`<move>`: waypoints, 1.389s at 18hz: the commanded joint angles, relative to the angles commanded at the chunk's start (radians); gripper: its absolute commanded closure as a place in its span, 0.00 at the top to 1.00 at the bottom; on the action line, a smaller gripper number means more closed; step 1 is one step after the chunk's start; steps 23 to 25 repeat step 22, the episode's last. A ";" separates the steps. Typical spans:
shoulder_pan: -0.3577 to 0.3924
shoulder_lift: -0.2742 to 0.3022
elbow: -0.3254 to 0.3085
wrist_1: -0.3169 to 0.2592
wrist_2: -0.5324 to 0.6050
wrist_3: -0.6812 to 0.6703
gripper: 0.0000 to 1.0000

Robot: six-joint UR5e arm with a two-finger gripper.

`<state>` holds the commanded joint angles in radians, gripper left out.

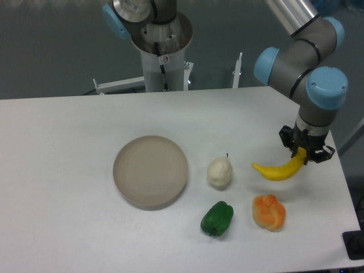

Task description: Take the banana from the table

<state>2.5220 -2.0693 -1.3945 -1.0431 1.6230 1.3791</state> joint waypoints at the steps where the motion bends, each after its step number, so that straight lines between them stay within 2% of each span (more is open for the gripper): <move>1: -0.006 0.002 0.008 -0.002 -0.002 -0.014 0.32; 6: -0.043 0.009 0.051 -0.038 -0.002 -0.057 0.32; 25: -0.048 0.006 0.042 -0.034 0.000 -0.055 0.32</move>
